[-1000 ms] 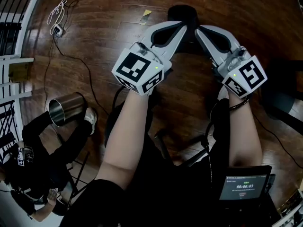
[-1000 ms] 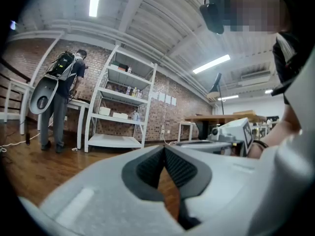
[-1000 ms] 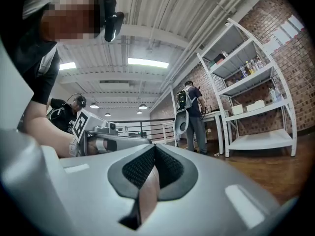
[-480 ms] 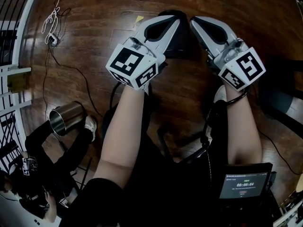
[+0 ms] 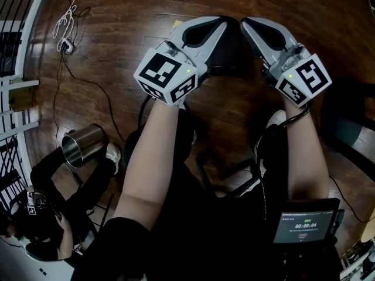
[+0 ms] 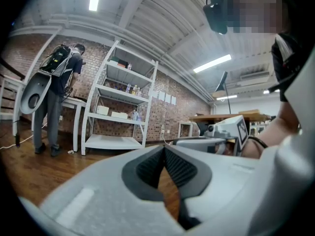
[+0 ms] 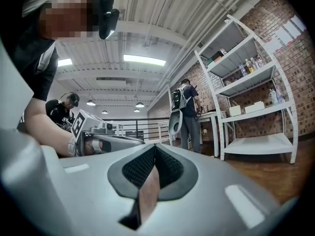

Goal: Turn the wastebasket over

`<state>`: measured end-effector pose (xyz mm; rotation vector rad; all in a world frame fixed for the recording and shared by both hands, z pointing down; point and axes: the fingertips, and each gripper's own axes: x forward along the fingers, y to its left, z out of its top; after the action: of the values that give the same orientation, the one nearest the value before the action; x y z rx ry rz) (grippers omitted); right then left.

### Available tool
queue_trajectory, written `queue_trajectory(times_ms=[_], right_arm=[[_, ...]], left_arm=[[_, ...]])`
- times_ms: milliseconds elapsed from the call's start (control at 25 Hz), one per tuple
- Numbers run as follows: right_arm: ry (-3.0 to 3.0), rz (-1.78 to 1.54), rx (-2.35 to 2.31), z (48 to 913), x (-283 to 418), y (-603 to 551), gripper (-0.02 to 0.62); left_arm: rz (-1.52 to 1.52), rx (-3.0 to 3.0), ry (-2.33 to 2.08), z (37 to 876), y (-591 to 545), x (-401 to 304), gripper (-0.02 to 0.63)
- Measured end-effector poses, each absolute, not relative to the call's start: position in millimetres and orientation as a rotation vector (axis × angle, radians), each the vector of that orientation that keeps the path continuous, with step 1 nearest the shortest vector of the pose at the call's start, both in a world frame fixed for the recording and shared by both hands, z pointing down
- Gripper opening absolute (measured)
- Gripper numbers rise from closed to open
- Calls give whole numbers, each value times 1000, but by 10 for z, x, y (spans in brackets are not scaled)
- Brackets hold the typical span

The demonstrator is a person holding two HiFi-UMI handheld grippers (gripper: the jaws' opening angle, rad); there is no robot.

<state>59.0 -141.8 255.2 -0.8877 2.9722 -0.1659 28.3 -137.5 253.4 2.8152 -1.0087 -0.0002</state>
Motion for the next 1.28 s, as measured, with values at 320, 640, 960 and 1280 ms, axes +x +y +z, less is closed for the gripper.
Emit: queue_trajectory(times_ms=[320, 640, 960, 1280], right_arm=[[3001, -108, -887, 2466, 481, -1640, 11], [2769, -348, -1003, 2706, 391, -1719, 11], [2488, -697, -1120, 3532, 548, -1625, 11], [2045, -1023, -1080, 4415, 687, -1446, 11]], left_arm=[[-66, 2818, -1029, 2417, -1531, 237, 3], [-147, 2820, -1082, 2278, -1528, 63, 3], [-135, 2858, -1130, 2187, -1516, 7, 3], [-148, 2832, -1111, 2104, -1486, -58, 3]])
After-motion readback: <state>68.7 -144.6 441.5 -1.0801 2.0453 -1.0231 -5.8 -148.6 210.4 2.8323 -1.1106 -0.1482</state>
